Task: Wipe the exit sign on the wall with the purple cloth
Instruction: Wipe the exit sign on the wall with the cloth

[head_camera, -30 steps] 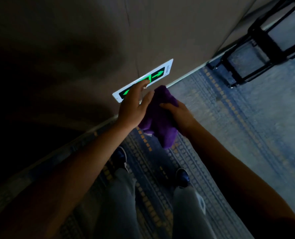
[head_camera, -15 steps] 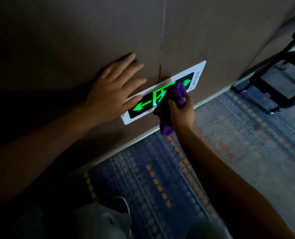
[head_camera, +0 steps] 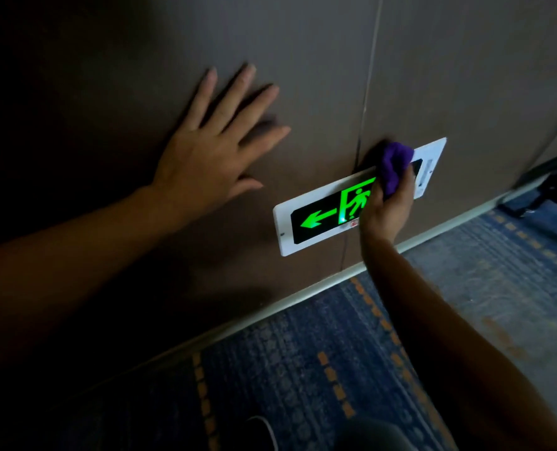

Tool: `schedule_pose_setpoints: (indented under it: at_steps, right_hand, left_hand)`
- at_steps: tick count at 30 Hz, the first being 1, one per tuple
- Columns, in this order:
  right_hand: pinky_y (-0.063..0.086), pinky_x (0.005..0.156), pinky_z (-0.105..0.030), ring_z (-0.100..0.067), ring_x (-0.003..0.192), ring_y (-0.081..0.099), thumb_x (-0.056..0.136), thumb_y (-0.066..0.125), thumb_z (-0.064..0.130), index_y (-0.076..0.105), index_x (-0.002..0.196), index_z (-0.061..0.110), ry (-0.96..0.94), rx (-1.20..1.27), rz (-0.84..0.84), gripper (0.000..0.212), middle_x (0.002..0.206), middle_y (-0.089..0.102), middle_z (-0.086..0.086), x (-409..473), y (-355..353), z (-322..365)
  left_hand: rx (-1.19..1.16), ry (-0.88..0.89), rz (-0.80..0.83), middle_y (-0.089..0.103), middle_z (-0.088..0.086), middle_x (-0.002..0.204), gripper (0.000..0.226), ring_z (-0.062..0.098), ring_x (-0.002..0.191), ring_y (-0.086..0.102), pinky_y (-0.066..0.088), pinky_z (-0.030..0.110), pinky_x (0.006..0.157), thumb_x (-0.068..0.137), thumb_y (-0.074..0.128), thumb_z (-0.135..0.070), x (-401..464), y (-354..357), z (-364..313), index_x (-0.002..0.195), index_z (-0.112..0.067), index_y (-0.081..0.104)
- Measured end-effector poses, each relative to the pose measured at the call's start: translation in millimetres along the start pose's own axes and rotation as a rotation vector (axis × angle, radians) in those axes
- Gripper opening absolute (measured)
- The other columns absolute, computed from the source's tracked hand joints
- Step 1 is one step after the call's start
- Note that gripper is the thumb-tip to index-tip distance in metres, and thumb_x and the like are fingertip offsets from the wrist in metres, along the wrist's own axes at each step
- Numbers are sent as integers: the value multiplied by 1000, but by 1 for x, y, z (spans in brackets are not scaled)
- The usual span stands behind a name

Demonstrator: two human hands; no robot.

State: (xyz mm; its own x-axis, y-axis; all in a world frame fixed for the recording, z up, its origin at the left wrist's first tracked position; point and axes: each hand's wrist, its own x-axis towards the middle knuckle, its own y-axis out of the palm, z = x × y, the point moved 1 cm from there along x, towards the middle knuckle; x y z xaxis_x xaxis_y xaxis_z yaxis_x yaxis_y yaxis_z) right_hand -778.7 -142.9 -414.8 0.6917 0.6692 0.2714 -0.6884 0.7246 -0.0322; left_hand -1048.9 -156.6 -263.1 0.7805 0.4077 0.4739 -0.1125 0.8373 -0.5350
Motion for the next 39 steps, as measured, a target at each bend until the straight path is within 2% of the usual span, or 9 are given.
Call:
schedule_pose_setpoints:
  at_steps: [3, 7, 11, 15, 19, 23, 31, 36, 39]
  right_hand:
    - [33, 119, -48, -30, 144, 43, 92, 55, 27, 44, 150, 9, 52, 18, -5, 62, 152, 50, -13, -17, 22, 3]
    - [16, 127, -40, -31, 155, 25, 99, 49, 36, 37, 155, 4, 141, 19, -65, 65, 165, 32, -17, -34, 42, 10]
    - [19, 124, -41, -39, 150, 32, 100, 61, 20, 49, 148, 1, 106, -30, -87, 53, 159, 40, -23, -79, 61, 22]
    - [36, 115, -51, -50, 135, 47, 88, 74, 11, 60, 135, -3, 42, -25, -7, 52, 145, 53, -28, -142, 76, 19]
    - [33, 118, -56, -48, 143, 40, 89, 73, 14, 55, 140, -1, -26, -55, 78, 57, 152, 46, -27, -176, 88, 12]
    - [32, 119, -59, -44, 149, 34, 95, 67, 17, 46, 146, -4, -25, -68, 100, 59, 158, 39, -26, -142, 80, -6]
    - [31, 121, -48, -28, 147, 37, 101, 49, 27, 41, 153, 8, 208, 95, -211, 56, 159, 43, -12, -25, 59, -22]
    - [22, 125, -52, -43, 148, 35, 98, 55, 21, 49, 142, -8, 204, 71, -109, 54, 154, 44, -28, -119, 90, -8]
    - [7, 128, -31, -43, 151, 28, 97, 59, 18, 51, 141, -7, 116, 46, 1, 52, 159, 39, -25, -192, 107, -2]
  left_hand:
    - [123, -17, 0, 22, 13, 171, 75, 47, 156, 22, 6, 67, 123, 93, 62, -59, -1, 5, -1, 154, -22, 39]
    - [124, 1, -10, 18, 11, 172, 67, 47, 157, 18, 6, 68, 123, 96, 55, -57, 2, 10, -2, 152, -23, 42]
    - [102, -25, -26, 17, 9, 173, 59, 45, 158, 15, 1, 66, 124, 100, 49, -55, 0, 13, -2, 149, -23, 45]
    - [53, -74, -37, 31, 7, 170, 49, 45, 155, 25, 11, 69, 123, 97, 57, -53, 4, 8, -10, 137, -24, 56]
    - [52, -61, -36, 28, 6, 171, 49, 45, 156, 22, 8, 68, 123, 96, 58, -51, 3, 9, -8, 137, -24, 55]
    - [17, -71, -25, 28, 7, 171, 49, 45, 157, 21, 2, 68, 124, 95, 59, -48, 1, 10, -15, 138, -24, 56]
    - [33, -17, -38, 29, 6, 170, 45, 43, 157, 23, 2, 69, 123, 100, 53, -48, -6, 25, -19, 139, -24, 55]
    - [38, 4, -38, 29, 2, 170, 42, 44, 157, 20, 1, 72, 122, 102, 51, -47, -5, 26, -22, 137, -24, 56]
    - [23, 3, -32, 28, 0, 171, 40, 43, 158, 18, -2, 71, 122, 103, 48, -44, -6, 26, -22, 137, -25, 56]
